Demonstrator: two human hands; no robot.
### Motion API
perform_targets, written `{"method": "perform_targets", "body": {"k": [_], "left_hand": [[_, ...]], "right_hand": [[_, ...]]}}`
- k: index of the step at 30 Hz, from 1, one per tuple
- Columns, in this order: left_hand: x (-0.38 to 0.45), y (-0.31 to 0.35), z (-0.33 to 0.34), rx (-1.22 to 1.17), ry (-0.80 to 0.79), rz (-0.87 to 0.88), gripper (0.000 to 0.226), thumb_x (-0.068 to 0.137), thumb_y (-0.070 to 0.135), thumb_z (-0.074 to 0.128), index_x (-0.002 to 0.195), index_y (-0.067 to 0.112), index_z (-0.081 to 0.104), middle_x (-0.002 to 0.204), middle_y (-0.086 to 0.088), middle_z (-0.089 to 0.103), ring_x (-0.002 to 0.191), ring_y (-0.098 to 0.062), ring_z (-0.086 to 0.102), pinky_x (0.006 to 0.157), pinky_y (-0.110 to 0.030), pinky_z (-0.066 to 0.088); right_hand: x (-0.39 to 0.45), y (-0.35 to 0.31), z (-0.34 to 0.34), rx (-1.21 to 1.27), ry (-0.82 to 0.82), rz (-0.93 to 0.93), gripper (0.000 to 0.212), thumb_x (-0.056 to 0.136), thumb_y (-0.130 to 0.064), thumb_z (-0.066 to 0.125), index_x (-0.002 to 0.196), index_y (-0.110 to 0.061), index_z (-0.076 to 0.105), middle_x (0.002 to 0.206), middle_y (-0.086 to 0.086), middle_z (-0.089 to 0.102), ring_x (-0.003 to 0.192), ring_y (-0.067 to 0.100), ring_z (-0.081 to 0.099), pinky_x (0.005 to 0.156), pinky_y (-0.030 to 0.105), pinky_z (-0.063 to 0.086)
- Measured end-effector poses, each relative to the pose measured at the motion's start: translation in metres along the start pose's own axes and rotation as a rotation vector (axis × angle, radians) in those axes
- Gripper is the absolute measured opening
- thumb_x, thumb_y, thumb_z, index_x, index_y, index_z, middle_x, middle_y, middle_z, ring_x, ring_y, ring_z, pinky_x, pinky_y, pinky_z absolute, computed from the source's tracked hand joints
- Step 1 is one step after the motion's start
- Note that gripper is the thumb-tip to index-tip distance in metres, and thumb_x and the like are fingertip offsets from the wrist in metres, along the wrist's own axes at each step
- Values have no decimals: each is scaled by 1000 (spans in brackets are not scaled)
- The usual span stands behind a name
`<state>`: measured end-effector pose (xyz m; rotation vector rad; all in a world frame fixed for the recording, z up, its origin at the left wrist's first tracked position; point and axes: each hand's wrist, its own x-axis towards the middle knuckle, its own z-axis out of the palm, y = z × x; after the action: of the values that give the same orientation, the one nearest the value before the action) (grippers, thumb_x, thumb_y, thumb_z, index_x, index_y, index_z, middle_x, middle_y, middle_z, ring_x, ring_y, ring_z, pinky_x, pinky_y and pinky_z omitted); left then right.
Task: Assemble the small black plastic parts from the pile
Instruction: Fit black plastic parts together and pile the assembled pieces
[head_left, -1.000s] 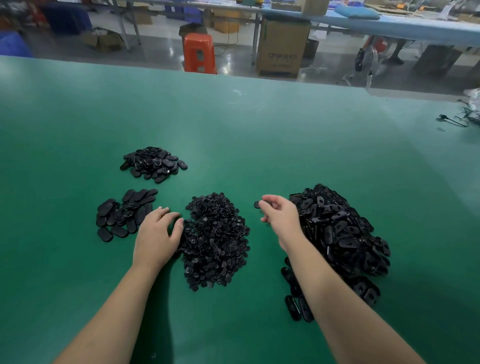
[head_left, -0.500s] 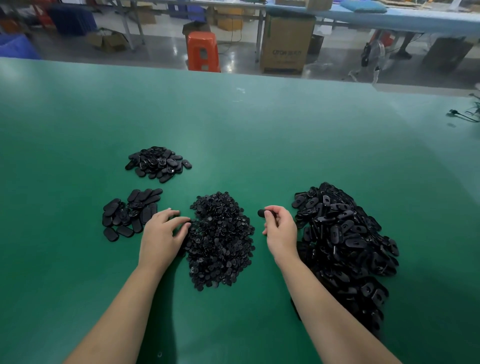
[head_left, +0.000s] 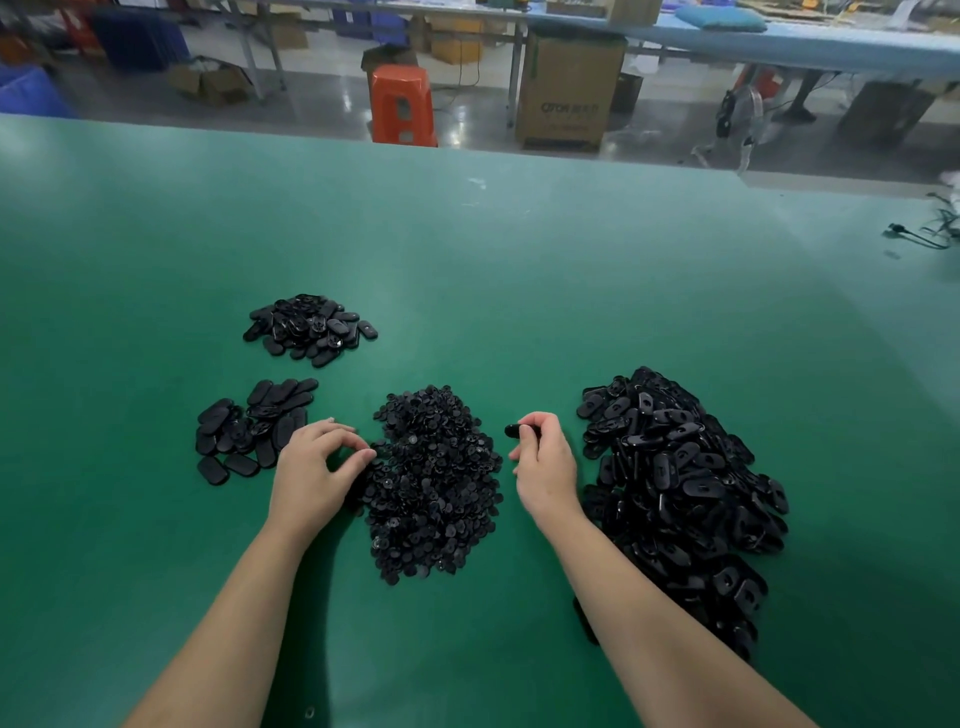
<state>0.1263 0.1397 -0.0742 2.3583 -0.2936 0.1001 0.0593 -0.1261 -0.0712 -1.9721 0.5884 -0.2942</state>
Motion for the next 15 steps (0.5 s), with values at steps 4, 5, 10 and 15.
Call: {"method": "perform_targets", "body": {"k": [4, 5, 10, 15], "left_hand": [[-3, 5, 0, -106, 22, -53, 10, 89, 26, 76, 83, 30, 70, 101, 21, 65, 118, -6, 52, 98, -31, 36], [-3, 7, 0, -144, 36, -84, 11, 90, 27, 76, 83, 33, 69, 100, 22, 65, 112, -5, 55, 95, -30, 39], [0, 26, 3, -176, 66, -84, 17, 90, 29, 74, 79, 37, 65, 88, 19, 64, 88, -1, 55, 78, -26, 40], [8, 60, 10, -457, 44, -175, 10, 89, 28, 76, 80, 31, 75, 70, 12, 70, 59, -2, 57, 57, -15, 46]], "right_hand": [[1, 2, -1, 61, 5, 9, 13, 108, -18, 40, 101, -22, 50, 87, -4, 67, 67, 0, 62, 57, 18, 51], [1, 2, -1, 78, 6, 12, 13, 108, -17, 40, 101, -22, 50, 88, -3, 67, 67, -2, 62, 56, 16, 51], [1, 2, 0, 74, -6, 7, 13, 107, -17, 40, 105, -25, 50, 87, -4, 66, 72, 6, 63, 72, 35, 58], [1, 1, -1, 60, -41, 20, 21, 106, -11, 38, 114, -28, 49, 96, -9, 65, 73, 9, 61, 79, 42, 57]]}}
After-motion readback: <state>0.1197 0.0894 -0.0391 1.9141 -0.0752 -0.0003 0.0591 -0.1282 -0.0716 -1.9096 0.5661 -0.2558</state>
